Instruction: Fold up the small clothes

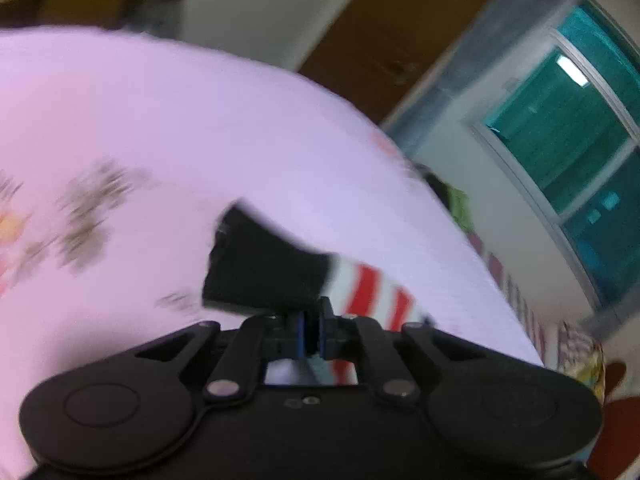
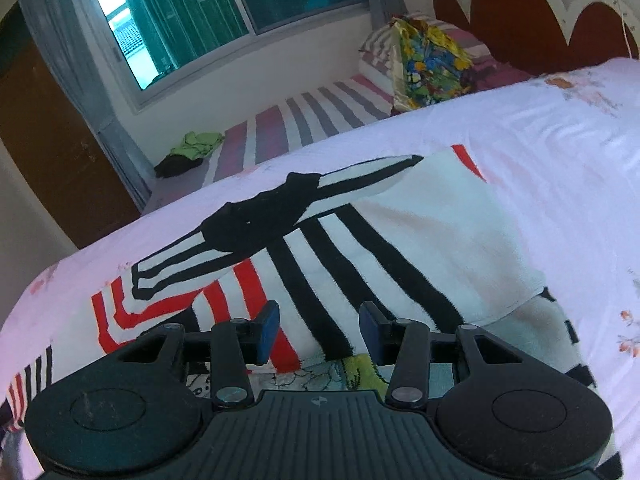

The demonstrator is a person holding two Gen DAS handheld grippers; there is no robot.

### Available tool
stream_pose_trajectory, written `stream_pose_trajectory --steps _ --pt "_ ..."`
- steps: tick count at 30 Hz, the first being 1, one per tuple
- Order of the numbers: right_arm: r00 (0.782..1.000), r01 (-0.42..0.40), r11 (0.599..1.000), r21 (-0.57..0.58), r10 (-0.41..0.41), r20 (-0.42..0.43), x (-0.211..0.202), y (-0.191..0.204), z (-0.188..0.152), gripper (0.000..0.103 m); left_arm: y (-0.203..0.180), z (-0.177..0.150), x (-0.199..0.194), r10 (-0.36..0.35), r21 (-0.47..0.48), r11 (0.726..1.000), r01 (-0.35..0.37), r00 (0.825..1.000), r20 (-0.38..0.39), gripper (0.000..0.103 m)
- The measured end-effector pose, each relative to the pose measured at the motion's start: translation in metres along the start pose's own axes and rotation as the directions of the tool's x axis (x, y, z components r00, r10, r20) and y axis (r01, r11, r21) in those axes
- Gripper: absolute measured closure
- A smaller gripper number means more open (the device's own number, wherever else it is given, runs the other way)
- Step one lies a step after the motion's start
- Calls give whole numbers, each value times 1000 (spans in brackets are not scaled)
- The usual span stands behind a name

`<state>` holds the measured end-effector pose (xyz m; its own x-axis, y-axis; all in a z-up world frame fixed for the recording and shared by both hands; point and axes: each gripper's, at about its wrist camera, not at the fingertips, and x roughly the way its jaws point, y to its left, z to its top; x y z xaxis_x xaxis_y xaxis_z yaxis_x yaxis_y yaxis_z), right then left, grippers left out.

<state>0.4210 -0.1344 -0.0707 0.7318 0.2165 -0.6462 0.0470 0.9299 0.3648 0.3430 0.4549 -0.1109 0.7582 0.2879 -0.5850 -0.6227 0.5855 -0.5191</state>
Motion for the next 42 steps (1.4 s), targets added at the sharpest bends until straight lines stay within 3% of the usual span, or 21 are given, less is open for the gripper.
stream_pose_trajectory --steps 3,6,8,10,12,18,19,20,21,24,25,27,31,33,35,36,37,41,42 --pt "1000 -1 1000 0 1 15 -3 -1 0 58 -52 -11 -16 -137 172 976 135 991 -4 98" --pt "1000 -11 1000 5 11 19 -3 -4 0 58 -120 -49 -32 -264 353 892 282 959 -101 98" --pt "1000 -21 1000 0 21 22 -3 -5 -1 58 -165 -86 -41 -304 464 816 346 938 -166 98" --pt "999 -37 999 2 37 21 -4 -10 -1 58 -210 -128 -45 -309 538 751 383 924 -226 98" --pt "999 -50 999 19 50 21 -7 -19 1 58 -245 -159 -44 -319 559 713 424 905 -281 98" --pt "997 -80 993 91 78 24 -15 -50 10 58 -322 -253 -28 -258 647 597 474 877 -405 98" --pt "997 -81 992 97 79 24 -16 -54 10 58 -321 -269 -32 -260 646 579 497 864 -431 96" --pt "996 -85 991 108 83 23 -16 -59 10 58 -329 -282 -27 -263 631 560 537 837 -480 78" --pt "996 -90 989 120 89 19 -16 -63 10 58 -324 -291 -32 -250 628 552 548 828 -502 72" --pt "992 -122 980 155 124 0 -12 -71 10 58 -324 -304 -50 -269 707 483 517 856 -442 61" --pt "991 -133 979 157 136 -8 -11 -72 10 58 -319 -300 -57 -278 709 479 517 856 -436 61" --pt "986 -160 973 167 166 -27 -6 -70 8 58 -301 -284 -71 -278 699 523 488 873 -401 61" --pt "970 -227 958 174 238 -49 9 -54 4 58 -247 -231 -91 -227 714 624 319 948 -225 60" --pt "961 -249 953 172 265 -75 21 -42 1 58 -218 -208 -91 -149 722 659 211 977 -150 60" --pt "955 -268 949 166 285 -86 31 -30 -3 53 -190 -189 -85 -89 717 682 145 989 -115 57" --pt "955 -269 950 161 285 -86 34 -25 -5 41 -183 -182 -76 -54 712 692 119 992 -114 57" --pt "955 -269 950 158 284 -86 38 -20 -7 36 -177 -178 -71 -41 708 697 117 992 -123 57" --pt "948 -292 945 146 306 -84 47 -6 -13 37 -168 -178 -55 -30 703 699 131 988 -154 57" --pt "951 -281 950 135 294 -92 50 -3 -14 42 -166 -177 -54 -22 703 700 127 988 -156 57"
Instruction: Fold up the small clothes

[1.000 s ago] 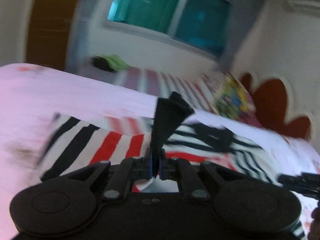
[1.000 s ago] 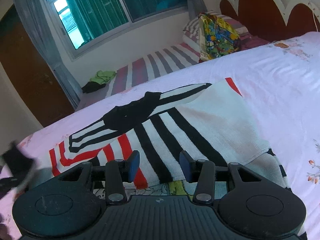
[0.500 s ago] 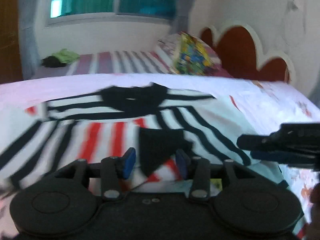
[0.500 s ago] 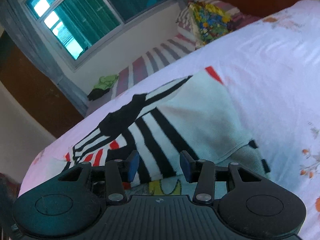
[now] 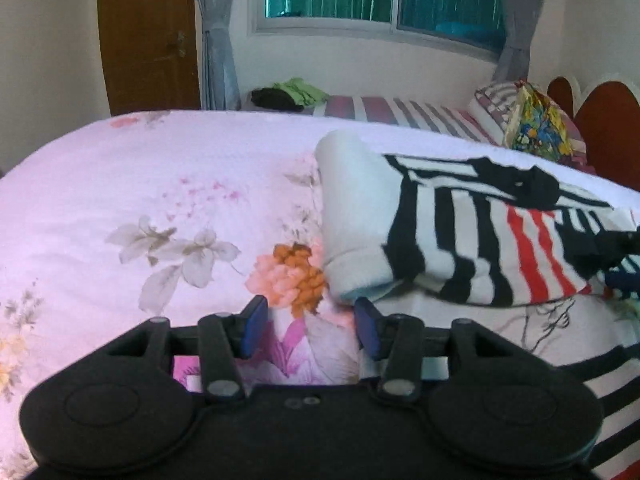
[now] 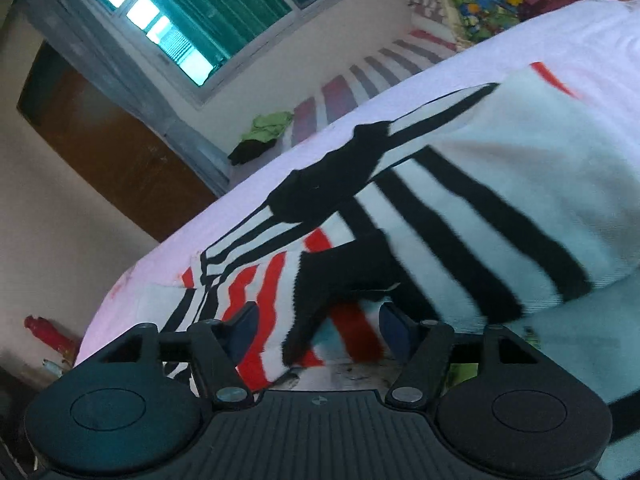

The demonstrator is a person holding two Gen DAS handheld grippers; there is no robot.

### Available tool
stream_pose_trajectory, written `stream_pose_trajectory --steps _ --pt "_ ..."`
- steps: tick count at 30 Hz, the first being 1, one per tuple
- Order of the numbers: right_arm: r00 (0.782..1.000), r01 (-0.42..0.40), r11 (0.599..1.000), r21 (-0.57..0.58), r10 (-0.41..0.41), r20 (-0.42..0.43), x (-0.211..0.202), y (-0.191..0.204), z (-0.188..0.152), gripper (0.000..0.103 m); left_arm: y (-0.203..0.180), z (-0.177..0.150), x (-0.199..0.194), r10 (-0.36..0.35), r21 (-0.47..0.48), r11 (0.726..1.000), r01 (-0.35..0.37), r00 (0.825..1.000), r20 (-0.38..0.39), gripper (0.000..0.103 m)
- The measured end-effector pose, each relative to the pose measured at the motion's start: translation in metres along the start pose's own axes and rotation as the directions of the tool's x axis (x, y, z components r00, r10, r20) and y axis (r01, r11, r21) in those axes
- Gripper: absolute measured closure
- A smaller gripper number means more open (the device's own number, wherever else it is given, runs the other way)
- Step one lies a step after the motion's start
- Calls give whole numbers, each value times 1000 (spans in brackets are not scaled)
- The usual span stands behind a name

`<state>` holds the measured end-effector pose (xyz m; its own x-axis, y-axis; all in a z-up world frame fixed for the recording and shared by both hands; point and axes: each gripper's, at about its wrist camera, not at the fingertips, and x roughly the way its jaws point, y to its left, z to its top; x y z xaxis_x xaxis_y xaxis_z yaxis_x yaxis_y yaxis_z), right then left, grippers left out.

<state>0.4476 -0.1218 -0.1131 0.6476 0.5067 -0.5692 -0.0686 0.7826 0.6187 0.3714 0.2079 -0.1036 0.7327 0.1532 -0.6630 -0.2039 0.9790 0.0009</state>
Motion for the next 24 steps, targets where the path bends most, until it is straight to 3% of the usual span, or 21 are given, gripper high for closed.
stream_pose_trajectory --steps 1,2,3,4,11,15,17,24 --pt "1000 9 1000 -7 -9 -2 3 1 -1 58 3 -3 -2 1 -7 1000 -1 1000 -3 57" --pt "1000 17 1000 -11 -17 -7 5 2 0 66 4 -3 1 -4 -18 1000 4 1000 -5 57" --pt "999 34 999 -19 -34 -8 7 2 0 86 4 -4 3 -5 -26 1000 4 1000 -7 57" --pt "999 44 999 -29 -44 -9 8 2 1 98 3 -3 5 -3 -29 1000 3 1000 -4 57" --pt "982 119 987 -112 -101 157 -34 8 17 98 3 2 7 -21 -1 1000 21 1000 -1 68" --pt "972 171 975 -139 -143 189 -49 -4 23 98 1 5 10 -58 10 998 58 998 -7 73" --pt "976 170 978 -123 -150 158 -46 -13 24 98 0 8 11 -69 6 998 69 998 -13 77" --pt "981 175 978 -112 -165 99 -37 -24 15 97 -5 10 -1 -66 40 997 66 998 5 74"
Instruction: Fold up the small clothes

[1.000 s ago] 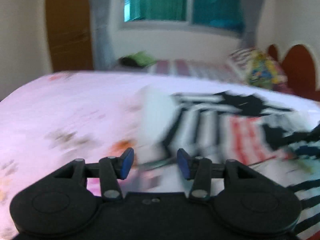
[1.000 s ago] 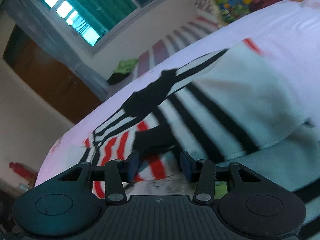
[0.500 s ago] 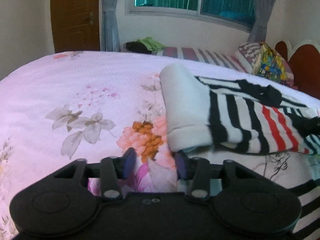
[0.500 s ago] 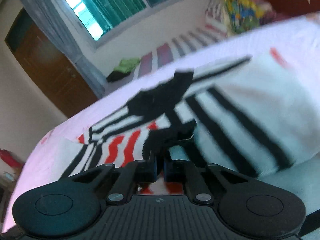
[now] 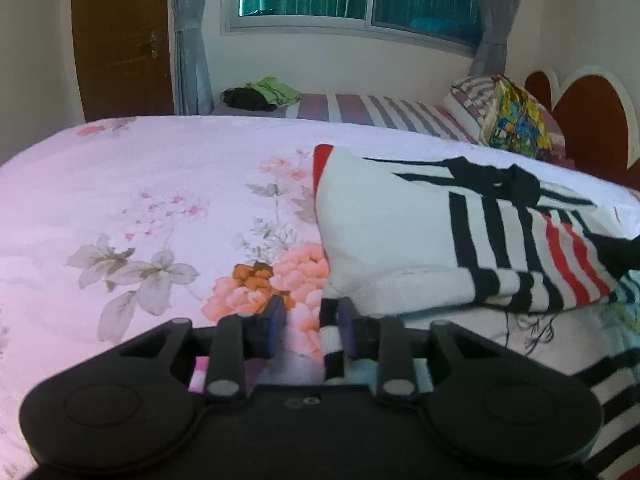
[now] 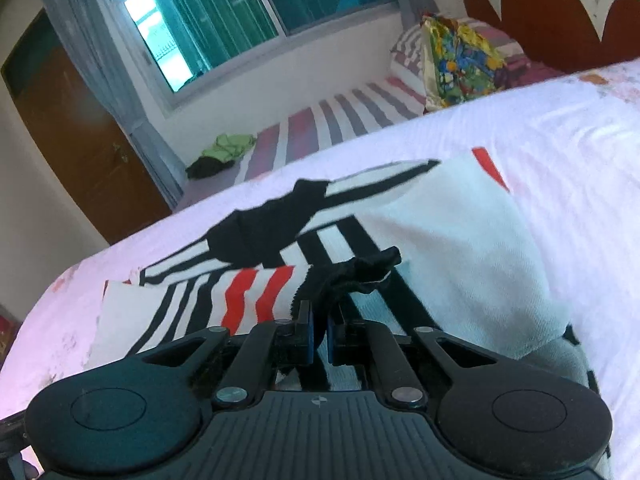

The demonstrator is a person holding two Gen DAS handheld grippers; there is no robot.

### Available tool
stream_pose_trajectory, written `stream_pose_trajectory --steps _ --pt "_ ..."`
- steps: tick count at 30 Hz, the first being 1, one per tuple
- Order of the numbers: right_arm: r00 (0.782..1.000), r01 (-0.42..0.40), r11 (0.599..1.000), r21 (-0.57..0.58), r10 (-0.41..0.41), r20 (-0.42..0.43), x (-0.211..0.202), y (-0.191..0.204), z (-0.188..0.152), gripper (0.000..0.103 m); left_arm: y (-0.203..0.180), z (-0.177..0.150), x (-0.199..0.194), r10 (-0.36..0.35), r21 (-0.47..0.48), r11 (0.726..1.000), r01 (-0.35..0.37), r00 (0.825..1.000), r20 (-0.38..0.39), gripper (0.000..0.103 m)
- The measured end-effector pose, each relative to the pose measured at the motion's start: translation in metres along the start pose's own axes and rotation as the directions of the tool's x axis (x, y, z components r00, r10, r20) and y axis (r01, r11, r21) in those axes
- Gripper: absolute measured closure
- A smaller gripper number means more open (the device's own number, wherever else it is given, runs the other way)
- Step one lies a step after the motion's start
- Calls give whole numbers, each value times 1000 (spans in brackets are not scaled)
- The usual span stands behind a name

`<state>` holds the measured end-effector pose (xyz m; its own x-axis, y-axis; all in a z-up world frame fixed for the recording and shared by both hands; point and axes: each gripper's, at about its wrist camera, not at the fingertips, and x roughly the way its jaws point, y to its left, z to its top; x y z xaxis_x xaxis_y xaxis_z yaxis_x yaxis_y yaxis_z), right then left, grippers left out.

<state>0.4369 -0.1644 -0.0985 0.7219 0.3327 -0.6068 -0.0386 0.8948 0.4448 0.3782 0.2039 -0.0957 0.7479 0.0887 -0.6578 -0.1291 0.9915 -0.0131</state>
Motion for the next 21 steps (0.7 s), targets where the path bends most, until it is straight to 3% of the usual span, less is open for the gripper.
stream_pose_trajectory --steps 3,4,7,12,15,18,21 --pt "1000 18 1000 16 -18 4 -8 -5 -1 97 9 1 -19 -10 -48 999 13 999 46 73" --pt "1000 26 1000 9 -26 9 -10 -6 2 97 10 4 -24 -29 -67 997 34 997 66 68" --pt "993 90 996 -11 -88 84 -23 -2 5 97 0 17 -23 -117 -65 990 122 990 80 68" --pt "997 73 995 -67 -71 33 -13 12 5 97 -30 28 12 -207 -41 977 208 978 24 66" --pt "998 64 996 -57 -64 0 -1 9 2 97 -38 23 28 -190 -32 981 189 982 -13 66" --pt "992 116 991 -70 -120 -49 16 0 -5 97 -41 17 37 -145 8 989 145 989 -29 66" --pt "995 94 995 -22 -95 -27 9 -11 -4 97 -45 24 39 -122 78 989 126 991 -50 64"
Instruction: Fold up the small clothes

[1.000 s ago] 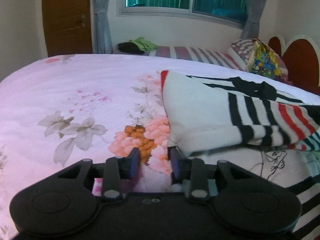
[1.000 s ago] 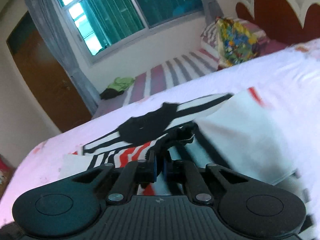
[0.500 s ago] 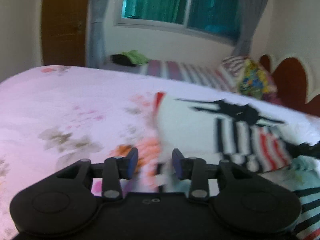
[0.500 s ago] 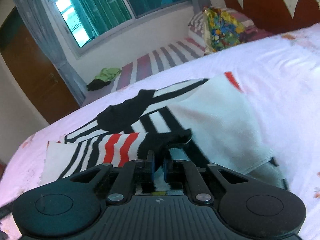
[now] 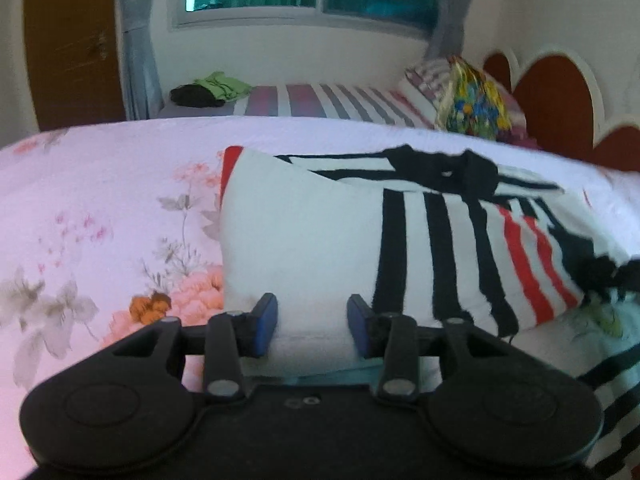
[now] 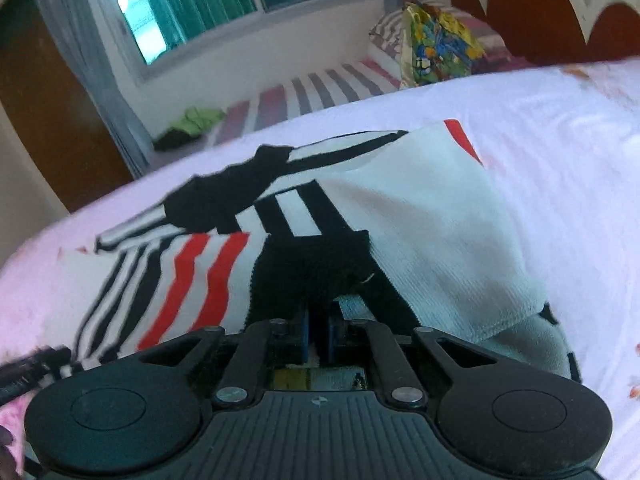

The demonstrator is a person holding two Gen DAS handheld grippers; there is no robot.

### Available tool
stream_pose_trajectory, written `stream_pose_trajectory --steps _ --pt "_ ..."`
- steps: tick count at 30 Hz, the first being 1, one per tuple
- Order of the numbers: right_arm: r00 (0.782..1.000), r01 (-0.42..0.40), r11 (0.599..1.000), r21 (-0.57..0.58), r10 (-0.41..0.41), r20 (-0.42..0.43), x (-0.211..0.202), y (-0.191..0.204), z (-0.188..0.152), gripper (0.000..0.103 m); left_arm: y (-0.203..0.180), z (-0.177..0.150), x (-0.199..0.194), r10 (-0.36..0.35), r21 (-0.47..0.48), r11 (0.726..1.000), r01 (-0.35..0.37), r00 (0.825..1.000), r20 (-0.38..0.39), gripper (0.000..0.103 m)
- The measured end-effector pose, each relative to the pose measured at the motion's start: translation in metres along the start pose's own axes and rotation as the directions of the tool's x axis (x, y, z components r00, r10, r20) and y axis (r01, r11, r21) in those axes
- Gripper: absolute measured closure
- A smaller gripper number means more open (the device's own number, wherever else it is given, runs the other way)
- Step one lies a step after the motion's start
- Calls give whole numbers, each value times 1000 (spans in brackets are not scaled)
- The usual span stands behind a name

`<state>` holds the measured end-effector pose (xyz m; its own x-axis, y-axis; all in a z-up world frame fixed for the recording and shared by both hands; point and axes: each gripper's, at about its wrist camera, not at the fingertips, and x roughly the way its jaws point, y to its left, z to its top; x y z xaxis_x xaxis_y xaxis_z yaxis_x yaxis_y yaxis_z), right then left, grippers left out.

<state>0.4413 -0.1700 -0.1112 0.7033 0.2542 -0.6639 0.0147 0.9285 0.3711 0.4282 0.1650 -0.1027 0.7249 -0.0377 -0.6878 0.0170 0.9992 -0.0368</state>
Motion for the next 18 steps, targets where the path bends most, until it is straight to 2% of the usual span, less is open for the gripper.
stream_pose_trajectory --steps 1,4,9,13,16,17,18 --pt "999 -1 1000 -8 1 38 -8 -1 3 97 4 7 -3 -5 -1 1000 5 1000 5 65" --pt "995 -8 1000 -11 9 99 -19 -5 15 97 19 31 -6 -17 -24 1000 19 996 84 54" --pt "998 -25 999 -27 27 65 5 -7 37 97 22 63 20 -27 2 1000 27 994 110 54" --pt "999 -48 997 -58 49 22 36 0 50 97 16 76 49 -64 10 998 64 996 61 54" --pt "995 -100 988 -117 96 -40 59 18 50 97 15 78 73 -5 37 999 5 1000 9 51" --pt "992 -119 982 -147 109 -70 68 26 49 97 16 76 81 47 47 998 -47 999 -9 42" --pt "992 -112 979 -169 100 -80 74 32 47 97 18 73 85 63 58 996 -63 998 0 36"
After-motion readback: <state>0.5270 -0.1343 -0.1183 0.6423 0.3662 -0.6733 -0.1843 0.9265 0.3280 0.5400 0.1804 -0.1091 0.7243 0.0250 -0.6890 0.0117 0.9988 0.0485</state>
